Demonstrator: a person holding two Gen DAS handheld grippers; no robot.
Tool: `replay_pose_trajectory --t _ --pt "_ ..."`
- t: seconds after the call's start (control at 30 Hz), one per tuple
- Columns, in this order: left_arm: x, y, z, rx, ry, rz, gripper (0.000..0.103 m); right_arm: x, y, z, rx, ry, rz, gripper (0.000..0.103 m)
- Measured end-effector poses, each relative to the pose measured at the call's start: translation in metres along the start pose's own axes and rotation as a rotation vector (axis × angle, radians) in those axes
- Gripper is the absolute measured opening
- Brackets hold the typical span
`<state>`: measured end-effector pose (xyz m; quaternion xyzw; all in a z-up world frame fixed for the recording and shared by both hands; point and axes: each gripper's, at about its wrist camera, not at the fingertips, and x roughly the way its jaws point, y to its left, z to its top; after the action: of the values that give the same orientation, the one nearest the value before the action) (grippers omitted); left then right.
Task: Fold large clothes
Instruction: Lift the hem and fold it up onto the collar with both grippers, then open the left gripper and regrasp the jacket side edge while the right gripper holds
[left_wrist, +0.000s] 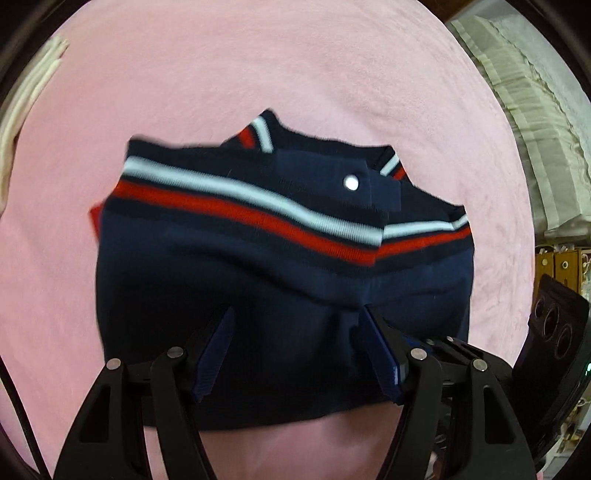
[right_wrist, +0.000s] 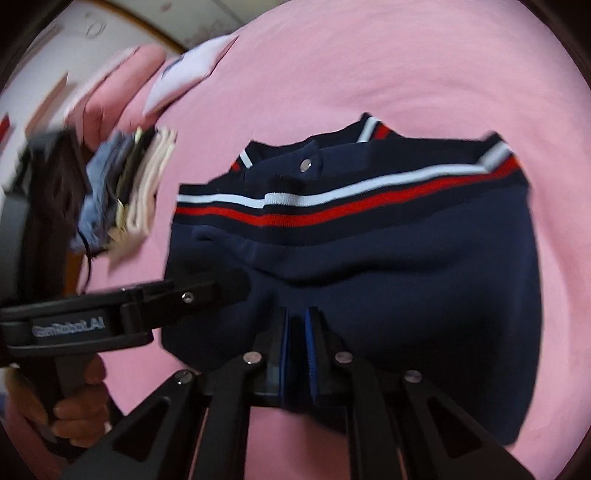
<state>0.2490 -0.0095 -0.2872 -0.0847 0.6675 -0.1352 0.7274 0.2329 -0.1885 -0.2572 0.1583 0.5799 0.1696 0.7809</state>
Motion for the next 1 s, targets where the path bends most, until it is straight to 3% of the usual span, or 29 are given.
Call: replay_pose_trajectory --t 0.17,0.23,0.3,0.4,0.5,0.57,0.6,0.63,0.7,0.8,0.87,1.0 --pt "0.007 -0.002 0.025 -0.001 -0.044 0.033 0.068 0.006 -0.006 0.024 -0.012 -0.064 -0.025 0.008" --pt "0.010 0.002 0.030 -0.033 -0.052 0.035 0.068 0.006 -0.010 0.032 0.012 -0.088 -0.046 0.002" --pt "0.011 0.007 0.032 -0.057 -0.087 0.060 0.067 0.001 -0.014 0.036 0.025 -0.156 -0.074 0.001" --pt "0.012 0.018 0.029 -0.094 -0.109 0.092 0.054 -0.005 -0.029 0.042 0.046 -0.209 -0.207 0.001" --pt "0.006 0.026 0.024 -0.107 -0.137 0.074 0.042 -0.010 -0.055 0.041 0.100 -0.200 -0.205 0.000" --pt "-0.002 0.033 0.019 -0.100 -0.165 0.124 0.041 -0.020 -0.062 0.037 0.078 -0.210 -0.295 0.000" --pt "-0.005 0.037 0.018 -0.097 -0.181 0.190 0.041 -0.027 -0.066 0.032 0.052 -0.219 -0.385 0.000" --pt "-0.007 0.040 0.016 -0.098 -0.193 0.250 0.041 -0.031 -0.070 0.030 0.054 -0.218 -0.394 0.000" --pt "-0.011 0.052 0.014 -0.131 -0.182 0.253 0.041 -0.039 -0.075 0.026 0.089 -0.221 -0.386 0.000" --pt "-0.023 0.059 0.007 -0.172 -0.190 0.262 0.042 -0.053 -0.055 0.022 0.020 -0.275 -0.500 0.000" --pt "-0.030 0.052 -0.001 -0.152 -0.189 0.277 0.042 -0.060 -0.044 0.019 0.001 -0.291 -0.490 0.000" --pt "-0.044 0.034 -0.023 -0.125 -0.177 0.226 0.042 -0.065 -0.030 0.001 0.064 -0.274 -0.229 0.000"
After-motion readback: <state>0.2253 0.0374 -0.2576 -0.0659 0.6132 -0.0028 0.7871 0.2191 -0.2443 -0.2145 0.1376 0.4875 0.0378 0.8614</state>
